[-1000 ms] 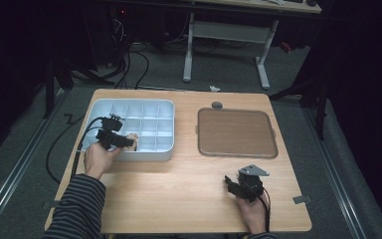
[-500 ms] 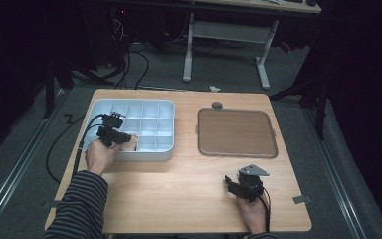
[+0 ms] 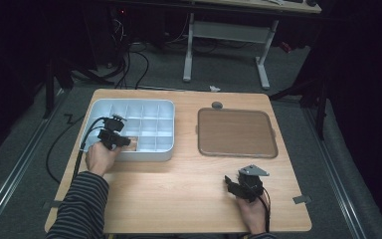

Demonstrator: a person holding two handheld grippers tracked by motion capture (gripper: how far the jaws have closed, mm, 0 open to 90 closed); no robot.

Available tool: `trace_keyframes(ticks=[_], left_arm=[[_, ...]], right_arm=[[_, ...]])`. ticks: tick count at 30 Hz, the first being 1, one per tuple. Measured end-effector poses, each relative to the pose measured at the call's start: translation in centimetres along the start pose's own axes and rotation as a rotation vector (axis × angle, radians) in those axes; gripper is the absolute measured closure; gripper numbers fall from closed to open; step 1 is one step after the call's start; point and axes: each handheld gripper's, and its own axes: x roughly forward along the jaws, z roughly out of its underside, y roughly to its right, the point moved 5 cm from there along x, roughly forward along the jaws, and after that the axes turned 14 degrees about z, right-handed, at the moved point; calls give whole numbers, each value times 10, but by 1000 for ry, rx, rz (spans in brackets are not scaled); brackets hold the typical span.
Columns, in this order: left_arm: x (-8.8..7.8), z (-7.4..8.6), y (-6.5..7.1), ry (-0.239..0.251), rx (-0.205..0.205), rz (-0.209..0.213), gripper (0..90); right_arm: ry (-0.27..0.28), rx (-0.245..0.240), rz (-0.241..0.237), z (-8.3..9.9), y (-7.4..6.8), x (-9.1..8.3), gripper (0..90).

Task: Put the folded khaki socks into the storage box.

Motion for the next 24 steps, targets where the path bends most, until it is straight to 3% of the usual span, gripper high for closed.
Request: trace_keyframes(ticks=[4, 7, 13, 24], left_arm=[[-1, 0, 1, 10, 0, 6, 801], [-4, 0, 3, 29, -4, 18, 733], [-9, -1, 8, 50, 17, 31, 662], [-17, -2, 16, 98, 45, 29, 616]], right_arm=[[0, 0, 0, 0, 0, 0, 390], [0, 0, 0, 0, 0, 0, 389], [0, 0, 0, 0, 0, 0, 389], [0, 0, 0, 0, 0, 0, 389]])
